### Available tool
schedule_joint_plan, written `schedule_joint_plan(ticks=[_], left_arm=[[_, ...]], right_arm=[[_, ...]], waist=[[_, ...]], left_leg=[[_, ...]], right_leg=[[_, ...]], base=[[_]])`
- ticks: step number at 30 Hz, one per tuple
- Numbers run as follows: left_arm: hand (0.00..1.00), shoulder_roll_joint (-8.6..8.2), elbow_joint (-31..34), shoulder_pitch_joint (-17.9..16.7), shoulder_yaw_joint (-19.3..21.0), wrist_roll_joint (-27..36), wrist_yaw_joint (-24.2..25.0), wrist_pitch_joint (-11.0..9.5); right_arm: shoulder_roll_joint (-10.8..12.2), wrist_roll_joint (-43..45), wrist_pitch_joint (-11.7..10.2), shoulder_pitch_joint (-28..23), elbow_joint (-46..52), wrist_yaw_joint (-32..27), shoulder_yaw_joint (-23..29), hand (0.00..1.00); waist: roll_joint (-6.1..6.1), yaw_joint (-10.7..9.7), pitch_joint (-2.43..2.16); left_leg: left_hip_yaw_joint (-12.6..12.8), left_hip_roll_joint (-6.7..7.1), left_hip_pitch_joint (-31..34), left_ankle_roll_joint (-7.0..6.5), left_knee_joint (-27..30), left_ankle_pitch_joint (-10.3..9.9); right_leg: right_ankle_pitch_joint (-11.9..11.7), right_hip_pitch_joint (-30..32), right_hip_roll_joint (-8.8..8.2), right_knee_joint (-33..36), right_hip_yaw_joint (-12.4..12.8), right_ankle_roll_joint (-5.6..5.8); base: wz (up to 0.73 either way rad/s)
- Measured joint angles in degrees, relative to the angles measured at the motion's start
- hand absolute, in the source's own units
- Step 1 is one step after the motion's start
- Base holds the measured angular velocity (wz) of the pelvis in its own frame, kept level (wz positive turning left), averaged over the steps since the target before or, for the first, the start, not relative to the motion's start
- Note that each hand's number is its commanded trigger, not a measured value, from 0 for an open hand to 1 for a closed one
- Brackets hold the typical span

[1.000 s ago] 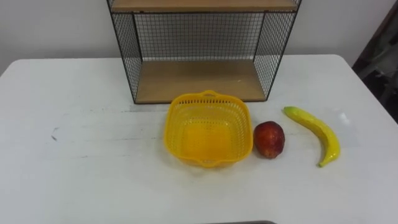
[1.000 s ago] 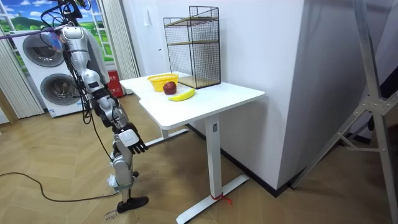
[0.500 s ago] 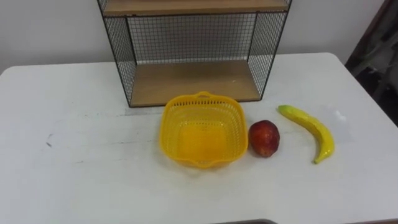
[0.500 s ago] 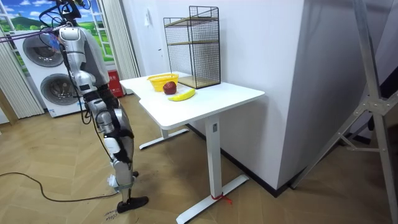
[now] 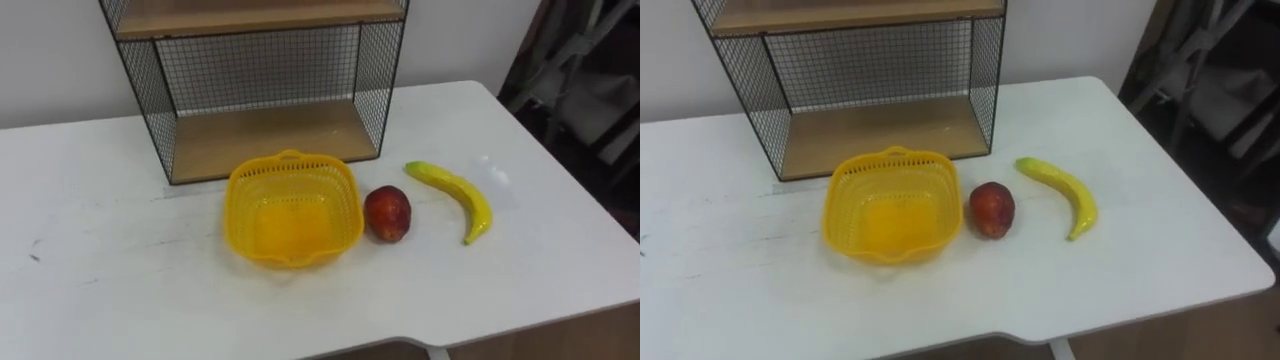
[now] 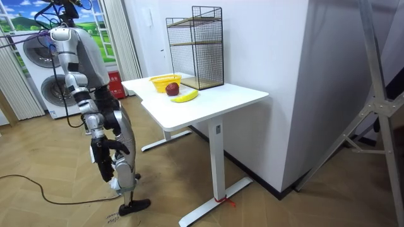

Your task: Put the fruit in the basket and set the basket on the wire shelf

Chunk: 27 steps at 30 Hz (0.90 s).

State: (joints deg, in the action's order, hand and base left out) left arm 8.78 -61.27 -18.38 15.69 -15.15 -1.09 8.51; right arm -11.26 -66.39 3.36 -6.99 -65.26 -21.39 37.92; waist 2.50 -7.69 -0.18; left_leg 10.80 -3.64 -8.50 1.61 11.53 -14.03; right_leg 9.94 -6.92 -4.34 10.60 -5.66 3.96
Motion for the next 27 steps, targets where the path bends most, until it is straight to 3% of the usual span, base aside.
schedule_joint_plan(ticks=[5, 7, 8, 13, 16, 21, 27], left_arm=[[0.0, 0.24, 2.5, -0.7, 1.3, -0.1, -0.6, -1.0], [0.0, 0.44, 4.2, -1.4, 1.5, -0.1, -0.7, -1.7], [0.0, 0.52, 4.2, -1.4, 1.4, -0.1, -0.7, -1.9], [0.0, 1.04, 6.0, -1.2, 1.0, -0.2, -0.9, -3.1], [0.0, 1.2, 6.0, -0.8, -0.3, -0.2, -1.0, -4.7], [0.0, 1.29, 6.0, -1.0, -1.4, 0.0, -0.7, -5.1], [0.0, 1.44, 5.0, -1.0, -3.9, -0.1, -0.3, -5.3]], right_arm=[[-3.3, -2.0, -2.3, 2.1, 9.7, -10.0, 5.1, 0.0], [-4.6, -1.1, -5.5, 2.6, 16.5, -14.6, 6.5, 0.0], [-4.9, -0.1, -6.0, 2.6, 18.5, -16.1, 6.5, 0.0], [-5.0, 13.5, -8.9, 3.9, 36.6, -26.5, 6.0, 0.0], [-5.4, 22.4, -10.1, 4.3, 45.0, -30.8, 4.5, 0.0], [-7.4, 32.5, -12.1, 4.1, 55.1, -33.8, 3.1, 0.0], [-7.6, 42.3, -12.2, 3.7, 65.3, -31.7, -3.4, 0.0]], waist=[[0.46, 0.1, 0.05], [0.67, 0.0, -0.1], [0.62, 0.1, -0.1], [0.99, 0.2, 0.3], [1.29, 0.4, 0.29], [1.33, 1.6, 0.43], [1.0, 3.3, 0.4]], left_leg=[[0.2, 0.1, 0.5, 0.0, -0.6, 0.0], [0.2, 0.17, 1.3, 0.01, -0.3, 0.1], [0.3, 0.17, 1.4, 0.01, -0.3, 0.1], [0.0, 0.18, 2.6, 0.0, 0.2, 0.1], [-0.1, 0.18, 3.7, -0.01, 0.5, 0.1], [-0.1, 0.22, 3.8, -0.01, 0.1, 0.1], [-0.2, 0.22, 4.2, -0.06, 0.1, 0.1]], right_leg=[[0.1, 1.0, 0.0, 0.0, 0.3, 0.09], [0.1, 1.7, 0.01, 0.3, 0.5, 0.04], [0.1, 1.9, 0.03, 0.6, 0.6, 0.05], [0.1, 3.2, 0.05, 1.2, 0.8, 0.06], [0.1, 4.1, 0.04, 1.1, 0.8, 0.05], [0.1, 4.1, 0.05, 0.9, 0.9, 0.07], [0.1, 4.9, 0.06, 1.2, 0.9, 0.03]], base=[[-0.02], [-0.05], [-0.08], [-0.02], [0.0], [0.0], [0.0]])
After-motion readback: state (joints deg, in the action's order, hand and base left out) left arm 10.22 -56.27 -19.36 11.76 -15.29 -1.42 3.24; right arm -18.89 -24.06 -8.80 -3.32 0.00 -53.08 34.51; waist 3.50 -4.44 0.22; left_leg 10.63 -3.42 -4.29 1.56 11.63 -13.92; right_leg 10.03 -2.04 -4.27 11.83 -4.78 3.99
